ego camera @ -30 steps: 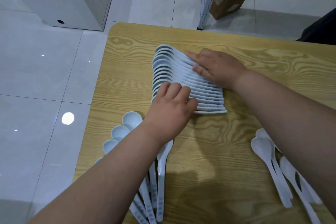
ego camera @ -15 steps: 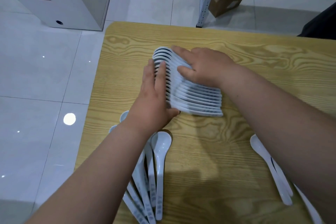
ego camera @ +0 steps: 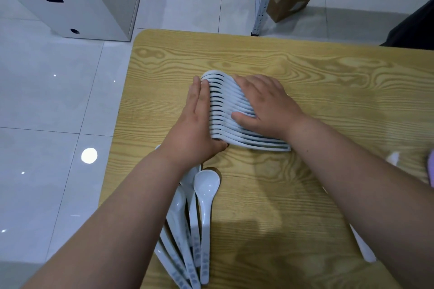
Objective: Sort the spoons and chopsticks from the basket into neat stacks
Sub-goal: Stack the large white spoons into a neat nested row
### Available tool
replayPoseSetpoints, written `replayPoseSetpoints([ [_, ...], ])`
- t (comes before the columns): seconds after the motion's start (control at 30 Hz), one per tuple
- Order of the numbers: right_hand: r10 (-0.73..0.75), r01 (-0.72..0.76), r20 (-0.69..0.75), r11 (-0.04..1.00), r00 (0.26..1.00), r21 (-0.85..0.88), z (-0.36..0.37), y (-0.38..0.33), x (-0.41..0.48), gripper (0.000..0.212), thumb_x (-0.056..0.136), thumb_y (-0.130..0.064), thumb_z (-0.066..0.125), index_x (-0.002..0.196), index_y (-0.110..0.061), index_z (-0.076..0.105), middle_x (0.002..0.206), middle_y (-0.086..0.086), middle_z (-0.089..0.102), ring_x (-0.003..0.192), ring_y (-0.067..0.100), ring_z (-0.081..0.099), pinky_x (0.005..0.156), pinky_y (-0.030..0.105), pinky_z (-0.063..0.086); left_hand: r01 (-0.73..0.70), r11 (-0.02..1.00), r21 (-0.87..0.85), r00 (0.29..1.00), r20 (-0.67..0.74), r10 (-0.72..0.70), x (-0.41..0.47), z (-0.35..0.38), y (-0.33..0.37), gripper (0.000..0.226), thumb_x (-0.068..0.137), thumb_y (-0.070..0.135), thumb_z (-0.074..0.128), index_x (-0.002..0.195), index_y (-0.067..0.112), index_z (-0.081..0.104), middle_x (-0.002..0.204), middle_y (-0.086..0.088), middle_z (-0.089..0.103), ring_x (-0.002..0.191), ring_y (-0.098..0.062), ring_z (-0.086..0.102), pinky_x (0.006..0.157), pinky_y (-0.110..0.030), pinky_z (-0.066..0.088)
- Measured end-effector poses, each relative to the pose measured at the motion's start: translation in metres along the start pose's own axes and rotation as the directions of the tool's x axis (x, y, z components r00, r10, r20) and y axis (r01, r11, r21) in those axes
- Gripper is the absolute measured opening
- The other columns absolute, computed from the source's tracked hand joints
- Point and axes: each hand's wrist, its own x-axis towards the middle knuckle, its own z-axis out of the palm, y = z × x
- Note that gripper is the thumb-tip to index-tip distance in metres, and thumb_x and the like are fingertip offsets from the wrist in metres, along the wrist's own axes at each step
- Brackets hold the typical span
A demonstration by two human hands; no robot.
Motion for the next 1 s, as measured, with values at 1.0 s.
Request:
replayPoseSetpoints([
  [1.0,0.020,0.010,0.195,0.988,0.981,-0.152,-0.008,0.015,-0.034,0.133,0.054,-0.095,0.044,0.159,-0.031,-0.006,0.167,0.001,-0.005,0.154,0.025,0.001,0.124,0.050,0.001,-0.191,0.982,-0.010,0.974,0.120,0.191,0.016,-0.001,-0.007,0.134,0.067,0.040,0.088,0.159,0.014,-0.005,0.165,-0.007,-0.020,0.148,0.001,-0.012,0.107,-0.001,0.010],
])
